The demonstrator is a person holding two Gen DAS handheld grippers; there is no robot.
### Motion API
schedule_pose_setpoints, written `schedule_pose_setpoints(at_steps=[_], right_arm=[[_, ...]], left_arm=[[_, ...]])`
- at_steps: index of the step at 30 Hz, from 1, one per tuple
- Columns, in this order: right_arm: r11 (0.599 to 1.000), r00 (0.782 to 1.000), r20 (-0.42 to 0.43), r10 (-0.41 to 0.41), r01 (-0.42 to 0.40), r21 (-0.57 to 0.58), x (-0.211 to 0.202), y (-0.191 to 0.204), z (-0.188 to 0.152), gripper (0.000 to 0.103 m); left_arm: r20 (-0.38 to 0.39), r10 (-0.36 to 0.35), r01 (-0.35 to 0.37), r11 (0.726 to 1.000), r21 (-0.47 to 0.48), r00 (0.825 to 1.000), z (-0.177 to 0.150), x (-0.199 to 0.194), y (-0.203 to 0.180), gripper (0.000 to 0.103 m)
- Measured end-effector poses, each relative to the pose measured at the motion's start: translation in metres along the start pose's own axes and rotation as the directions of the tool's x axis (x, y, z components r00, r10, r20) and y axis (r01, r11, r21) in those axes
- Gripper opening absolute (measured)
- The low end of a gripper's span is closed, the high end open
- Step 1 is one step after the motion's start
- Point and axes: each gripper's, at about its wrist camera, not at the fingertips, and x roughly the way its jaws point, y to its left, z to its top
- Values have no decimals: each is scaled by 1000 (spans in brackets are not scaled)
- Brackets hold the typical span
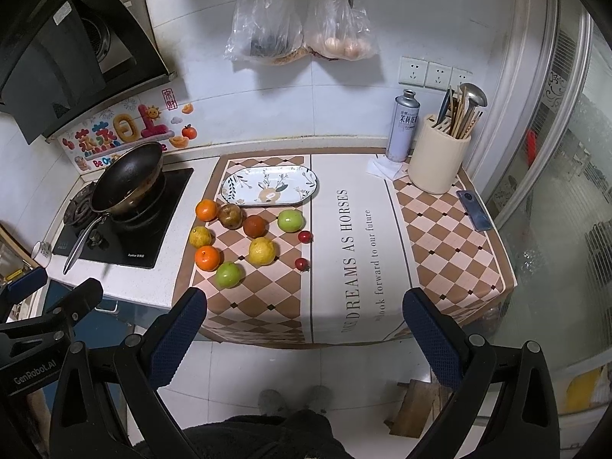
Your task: Organize fruits
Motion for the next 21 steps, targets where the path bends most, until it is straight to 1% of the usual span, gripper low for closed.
schedule_pose_setpoints(at_steps=[9,11,14,15,18,19,21], right_arm=[[1000,1000,5,1,-1,2,2,1,-2,103],[1000,1000,8,1,-1,5,2,0,-1,103],[1000,1000,21,1,-2,23,5,3,2,103],[999,999,36,12,-13,39,5,3,3,103],[995,995,93,33,-41,87,10,3,4,103],[994,993,114,29,-41,101,14,4,4,103],[992,994,112,14,-27,122,28,7,4,103]], left_arm=[[2,1,-1,1000,1,1000,2,0,-3,103],[0,1,-1,1000,0,1000,6,2,-5,103],[5,3,-3,1000,3,1000,7,3,-5,103],[15,9,-9,1000,3,1000,7,2,-5,103],[98,39,-38,999,-9,994,18,11,0,103],[120,51,-50,999,-14,991,19,14,5,103],[150,74,-72,997,-22,986,23,26,12,103]])
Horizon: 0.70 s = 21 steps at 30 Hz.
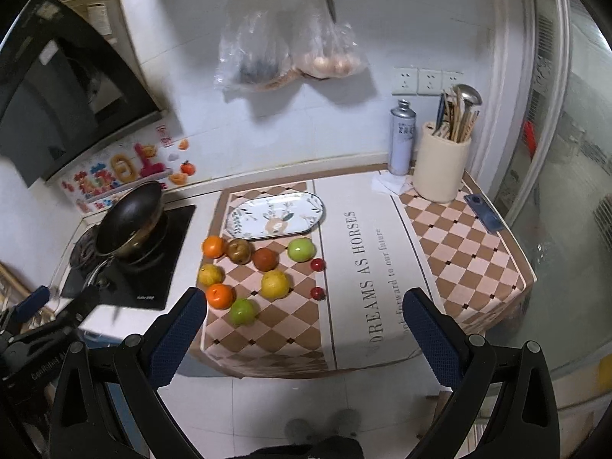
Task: Organize fruits
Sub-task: 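Grasp the large yellow lemon with the right tool while the left tool grasps the yellow citrus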
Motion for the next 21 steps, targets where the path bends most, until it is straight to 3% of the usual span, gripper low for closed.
schedule_pose_setpoints(at_steps=[6,11,16,19,21], right_arm=[[999,997,-75,32,-29,34,59,12,-12,103],[997,978,-201,63,-55,45,132,25,-20,103],[998,948,-310,69,-61,36,214,30,-24,101],[996,919,-384,90,-78,46,268,31,-21,101],[996,912,-400,93,-80,49,299,32,-18,101]], left_arm=[[-32,31,-31,999,-12,999,0,58,33,103],[-164,51,-55,998,-22,985,-3,119,56,103],[-318,41,-61,997,-53,947,-6,188,66,103],[-416,11,-52,995,-87,909,-4,235,68,103],[-475,-6,-53,992,-111,880,0,266,67,101]])
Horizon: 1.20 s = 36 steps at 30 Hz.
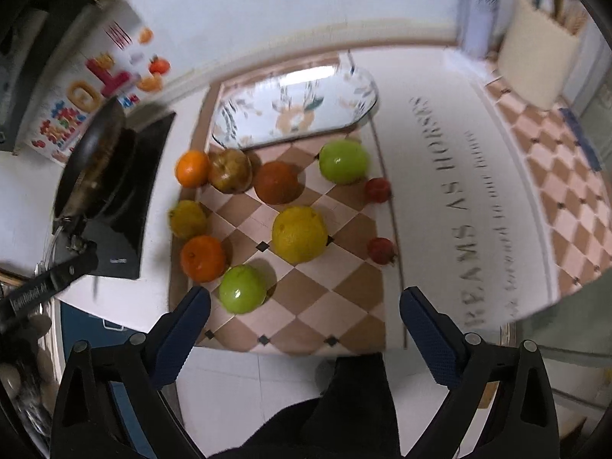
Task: Organize fruits
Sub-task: 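Grasp the large yellow lemon with the right tool while the left tool grasps the yellow citrus, then carry both yellow fruits onto the white oval plate and open both tools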
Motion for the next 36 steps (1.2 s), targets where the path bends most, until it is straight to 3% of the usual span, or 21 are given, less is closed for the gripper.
schedule_pose_setpoints(at_steps=[4,9,12,13,16,19,20,25,27,32,36], right_arm=[[999,994,-102,35,-34,10,55,-1,28,97],[997,975,-212,67,-55,59,113,-2,49,94],[995,958,-275,79,-59,83,140,-3,56,92],[993,938,-332,96,-68,97,147,-3,57,92],[989,922,-372,111,-67,128,163,-4,57,92],[986,911,-394,122,-67,152,172,-6,57,89],[985,908,-399,128,-70,157,174,-6,57,88],[981,888,-432,157,-92,168,185,-4,56,72],[987,894,-427,135,-83,137,185,0,55,65],[990,905,-409,120,-79,115,181,2,52,65],[988,917,-374,139,-105,110,159,-4,61,65]], left_arm=[[-121,-40,37,999,-30,992,35,53,-10,98],[-266,-78,68,997,-44,961,61,116,-23,86],[-321,-92,86,996,-30,943,67,141,-30,84],[-337,-91,88,996,-22,937,67,148,-33,84],[-360,-102,108,994,-3,927,66,161,-41,82],[-382,-108,121,993,10,918,64,171,-47,64],[-384,-109,123,992,11,917,63,173,-48,58],[-345,-83,108,993,56,935,58,165,-52,57],[-336,-67,97,993,73,939,56,165,-56,57],[-323,-53,87,992,93,945,50,154,-68,57],[-298,-75,110,989,103,952,44,121,-71,57]])
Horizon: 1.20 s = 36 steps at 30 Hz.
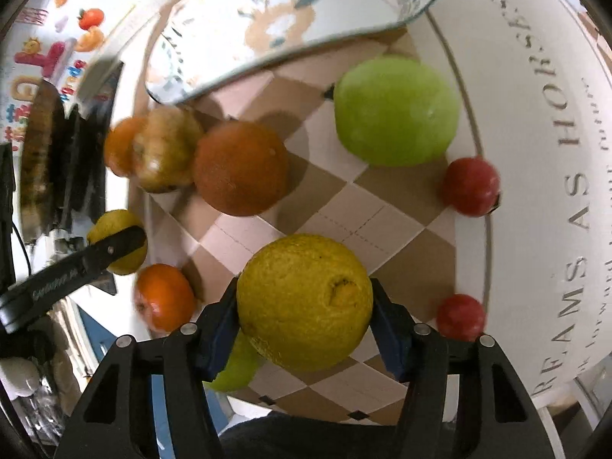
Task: Organize fruits
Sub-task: 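Carry both yellow fruits onto the white oval plate and open both tools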
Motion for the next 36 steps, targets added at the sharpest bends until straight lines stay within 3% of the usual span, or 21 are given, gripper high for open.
schedule_pose_setpoints(at_steps=[5,8,11,19,29,36], right_arm=[[998,994,86,66,-66,-2,-52,-2,22,65],[996,986,142,85,-82,-27,-79,3,57,65],[997,984,169,63,-56,-50,-87,6,98,65],[991,994,103,-36,48,-121,-42,24,202,65],[979,996,10,-90,90,-182,4,22,238,65],[975,995,-14,-99,94,-202,5,27,249,65]], left_arm=[[96,-85,85,996,10,992,14,-65,-8,57],[144,-147,146,989,22,979,41,-93,-19,57],[151,-182,179,983,31,972,88,-98,-31,57],[-8,-170,169,985,-12,985,193,-29,-51,57],[-128,-184,174,981,-90,975,222,15,-44,57],[-140,-168,156,983,-98,976,226,20,-46,57]])
